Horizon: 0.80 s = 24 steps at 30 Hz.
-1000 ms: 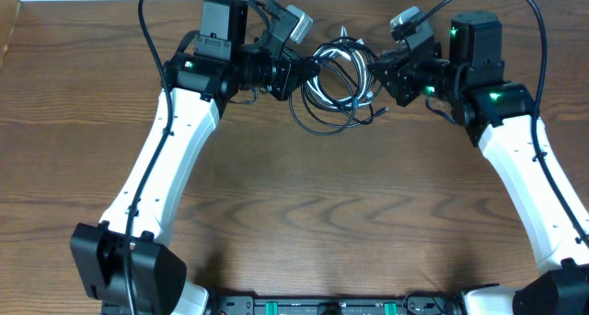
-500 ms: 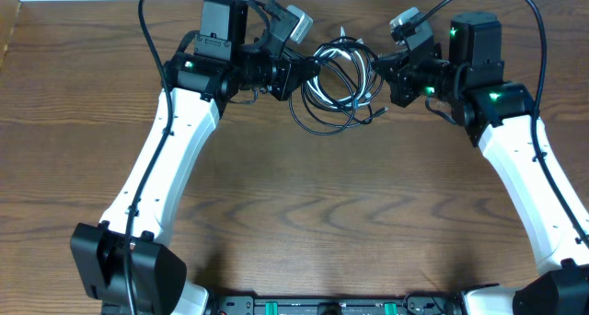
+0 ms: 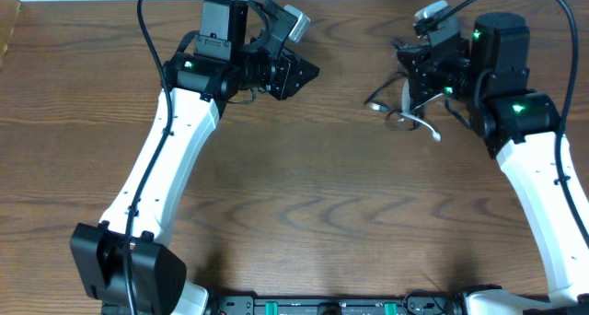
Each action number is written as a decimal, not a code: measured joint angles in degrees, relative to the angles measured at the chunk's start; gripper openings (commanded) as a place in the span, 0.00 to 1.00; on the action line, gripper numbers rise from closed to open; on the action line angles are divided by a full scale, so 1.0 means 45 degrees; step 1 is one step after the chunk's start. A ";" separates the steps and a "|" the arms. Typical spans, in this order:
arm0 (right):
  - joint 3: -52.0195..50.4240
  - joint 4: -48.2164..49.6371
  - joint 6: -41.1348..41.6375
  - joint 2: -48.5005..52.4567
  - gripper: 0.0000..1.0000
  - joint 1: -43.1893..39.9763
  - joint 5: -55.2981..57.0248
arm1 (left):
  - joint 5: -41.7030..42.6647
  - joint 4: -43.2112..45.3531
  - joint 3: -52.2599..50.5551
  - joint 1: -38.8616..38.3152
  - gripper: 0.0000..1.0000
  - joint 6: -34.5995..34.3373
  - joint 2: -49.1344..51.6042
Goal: Untangle cables
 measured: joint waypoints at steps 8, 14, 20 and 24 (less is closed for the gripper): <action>0.0000 0.0010 0.0000 -0.0311 0.01 -0.0447 -0.0121 | -0.0311 -0.0078 0.0000 0.0000 0.36 0.0000 0.0000; 0.0476 -0.0359 0.0005 -0.1030 0.01 -0.0466 -0.0578 | -0.0724 -0.0170 0.0000 0.0000 0.37 0.0000 0.0015; 0.2404 -0.1545 -0.0044 -0.1802 0.01 -0.0466 -0.0821 | -0.0855 -0.0199 0.0000 0.0000 0.37 0.0000 0.0301; 0.3672 -0.2103 -0.0053 -0.2103 0.01 -0.0466 -0.0923 | -0.0845 -0.0223 0.0000 -0.0058 0.37 0.0000 0.0452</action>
